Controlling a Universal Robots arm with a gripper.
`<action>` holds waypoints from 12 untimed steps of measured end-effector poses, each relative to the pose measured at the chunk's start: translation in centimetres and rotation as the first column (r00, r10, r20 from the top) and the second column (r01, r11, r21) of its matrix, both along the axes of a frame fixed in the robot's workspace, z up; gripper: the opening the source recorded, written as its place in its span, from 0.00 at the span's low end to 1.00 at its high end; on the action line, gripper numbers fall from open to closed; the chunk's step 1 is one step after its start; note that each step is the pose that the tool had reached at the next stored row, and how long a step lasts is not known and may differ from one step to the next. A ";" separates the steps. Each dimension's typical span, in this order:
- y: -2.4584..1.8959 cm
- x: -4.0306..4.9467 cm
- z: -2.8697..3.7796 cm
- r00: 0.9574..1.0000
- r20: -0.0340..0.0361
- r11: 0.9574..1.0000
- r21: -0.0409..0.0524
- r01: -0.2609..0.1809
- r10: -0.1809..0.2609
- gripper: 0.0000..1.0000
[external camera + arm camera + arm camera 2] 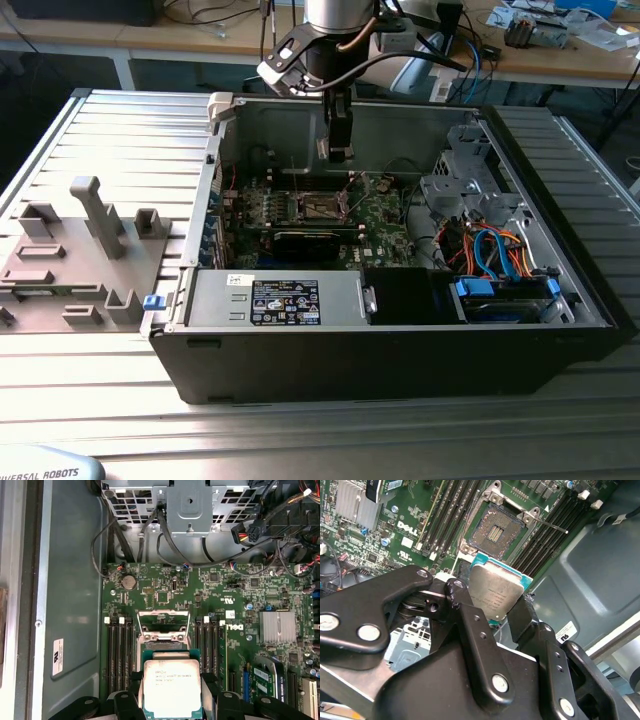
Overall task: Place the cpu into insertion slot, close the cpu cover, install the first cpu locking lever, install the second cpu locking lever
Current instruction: 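Place the cpu into insertion slot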
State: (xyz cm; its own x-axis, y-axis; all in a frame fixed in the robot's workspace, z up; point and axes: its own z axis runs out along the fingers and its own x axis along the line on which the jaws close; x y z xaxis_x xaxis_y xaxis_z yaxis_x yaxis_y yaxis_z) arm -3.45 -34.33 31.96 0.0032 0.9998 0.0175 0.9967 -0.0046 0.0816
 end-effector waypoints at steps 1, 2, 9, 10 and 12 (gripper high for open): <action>0.00 0.00 0.00 1.000 0.000 1.000 0.000 0.001 -0.001 0.54; 0.00 0.00 0.00 1.000 0.000 1.000 0.000 0.002 -0.002 0.54; 0.00 0.00 0.00 1.000 0.000 1.000 0.000 0.007 -0.007 0.54; 0.00 0.00 0.00 1.000 0.000 1.000 0.000 0.007 -0.007 0.54; 0.00 0.00 -0.01 1.000 0.000 1.000 0.000 0.009 -0.009 0.54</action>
